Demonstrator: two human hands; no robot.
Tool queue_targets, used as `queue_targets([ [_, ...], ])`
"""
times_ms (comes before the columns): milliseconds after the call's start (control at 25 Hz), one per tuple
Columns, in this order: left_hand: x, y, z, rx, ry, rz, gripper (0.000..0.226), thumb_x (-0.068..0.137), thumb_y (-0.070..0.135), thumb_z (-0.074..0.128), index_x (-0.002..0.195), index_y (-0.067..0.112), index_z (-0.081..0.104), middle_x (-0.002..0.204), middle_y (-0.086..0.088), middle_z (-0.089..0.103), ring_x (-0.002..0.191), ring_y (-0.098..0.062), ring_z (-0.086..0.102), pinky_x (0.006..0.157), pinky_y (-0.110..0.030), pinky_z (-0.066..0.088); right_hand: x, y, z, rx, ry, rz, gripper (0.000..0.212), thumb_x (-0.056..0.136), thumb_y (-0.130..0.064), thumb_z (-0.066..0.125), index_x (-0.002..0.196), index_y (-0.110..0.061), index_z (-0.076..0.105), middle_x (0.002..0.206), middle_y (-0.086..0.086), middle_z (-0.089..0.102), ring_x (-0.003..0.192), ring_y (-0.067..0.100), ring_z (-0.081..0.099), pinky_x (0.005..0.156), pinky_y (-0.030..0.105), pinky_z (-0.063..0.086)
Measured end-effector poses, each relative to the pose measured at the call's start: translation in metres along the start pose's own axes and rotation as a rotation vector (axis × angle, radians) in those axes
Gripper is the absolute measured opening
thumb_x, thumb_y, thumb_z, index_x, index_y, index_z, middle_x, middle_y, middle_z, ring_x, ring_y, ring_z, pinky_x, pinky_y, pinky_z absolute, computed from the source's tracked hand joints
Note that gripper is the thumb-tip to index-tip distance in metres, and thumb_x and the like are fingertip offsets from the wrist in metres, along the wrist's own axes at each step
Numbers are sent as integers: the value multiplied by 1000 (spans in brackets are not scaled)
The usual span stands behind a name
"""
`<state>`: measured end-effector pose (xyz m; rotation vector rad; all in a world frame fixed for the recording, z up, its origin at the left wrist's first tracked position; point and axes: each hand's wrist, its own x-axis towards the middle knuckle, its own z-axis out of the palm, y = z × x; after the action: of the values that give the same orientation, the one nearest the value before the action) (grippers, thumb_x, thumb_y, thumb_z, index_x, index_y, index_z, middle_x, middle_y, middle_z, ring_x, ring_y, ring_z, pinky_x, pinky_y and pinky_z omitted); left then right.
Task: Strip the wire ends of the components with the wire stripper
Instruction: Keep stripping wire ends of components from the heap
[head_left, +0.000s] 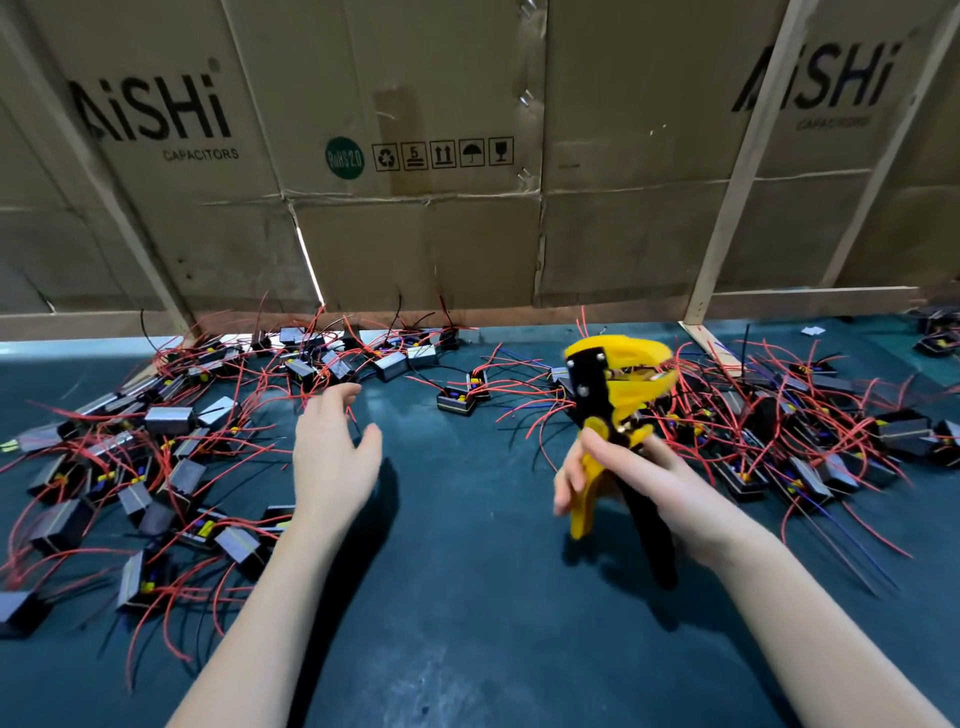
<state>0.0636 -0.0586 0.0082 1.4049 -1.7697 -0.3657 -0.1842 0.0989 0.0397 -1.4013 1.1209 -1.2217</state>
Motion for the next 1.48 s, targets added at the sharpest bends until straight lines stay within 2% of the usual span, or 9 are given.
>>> queue_targets([
  [160, -8, 6, 21, 150, -184, 200, 43, 86, 8, 63, 129, 8, 55, 130, -9, 57, 119, -31, 51, 100, -41, 37, 7, 9, 3, -17, 73, 226, 53, 82, -61, 52, 65, -10, 58, 97, 12, 72, 92, 21, 66, 85, 26, 49],
  [400, -6, 21, 46, 208, -317, 453, 51, 93, 12, 55, 143, 13, 42, 142, -3, 50, 128, -27, 45, 99, -39, 34, 18, 23, -21, -107, 604, 79, 48, 78, -56, 63, 65, -10, 66, 74, 3, 67, 78, 11, 61, 81, 27, 43],
  [560, 5, 34, 63, 191, -424, 370, 59, 101, 19, 44, 153, 11, 18, 152, -3, 40, 137, -23, 37, 107, -39, 30, 18, 31, -29, -370, 768, 46, 31, 88, -46, 65, 71, -20, 69, 74, -10, 70, 78, -3, 61, 77, 13, 39],
  [680, 14, 42, 63, 202, -401, 337, 45, 100, 23, 47, 143, 15, 36, 138, -2, 54, 128, -24, 45, 102, -39, 34, 17, 37, -24, -371, 729, 66, 35, 87, -55, 60, 76, -23, 68, 76, -7, 71, 74, 5, 61, 76, 20, 44],
  [840, 9, 44, 38, 0, -411, 371, 6, 95, 14, 57, 96, 14, 62, 90, 2, 71, 90, -21, 63, 87, -39, 48, 19, 44, -25, -372, 673, 81, 54, 82, -68, 52, 81, -16, 68, 80, 4, 71, 82, 21, 63, 84, 35, 49],
  [1000, -12, 33, 10, -445, -526, 182, 24, 96, 12, 61, 72, 10, 67, 70, -3, 72, 65, -13, 64, 71, -27, 52, 19, 44, -23, -262, 682, 94, 35, 86, -56, 60, 82, -22, 71, 81, -11, 73, 85, 11, 64, 84, 29, 46],
  [1200, -14, 32, 17, -382, -60, -75, 16, 87, 19, 72, 78, 10, 62, 68, -3, 64, 66, -20, 58, 69, -28, 47, 16, 42, -15, -279, 598, 74, 27, 82, -34, 75, 85, -10, 64, 80, -8, 66, 78, 10, 56, 82, 28, 43],
  [1320, -22, 33, 27, -223, -135, -161, 27, 79, 28, 80, 91, 11, 63, 74, 0, 67, 71, -19, 60, 78, -31, 48, 16, 38, -15, -300, 526, 64, 30, 82, -29, 77, 87, -4, 61, 80, -3, 62, 77, 13, 53, 83, 32, 42],
  [1480, -22, 33, 29, -258, -82, -174, 39, 77, 15, 81, 107, 13, 56, 69, 6, 71, 79, -18, 64, 78, -27, 41, 14, 35, -15, -288, 496, 40, 28, 83, -24, 75, 81, -2, 57, 72, -3, 54, 70, 14, 46, 74, 29, 38],
])
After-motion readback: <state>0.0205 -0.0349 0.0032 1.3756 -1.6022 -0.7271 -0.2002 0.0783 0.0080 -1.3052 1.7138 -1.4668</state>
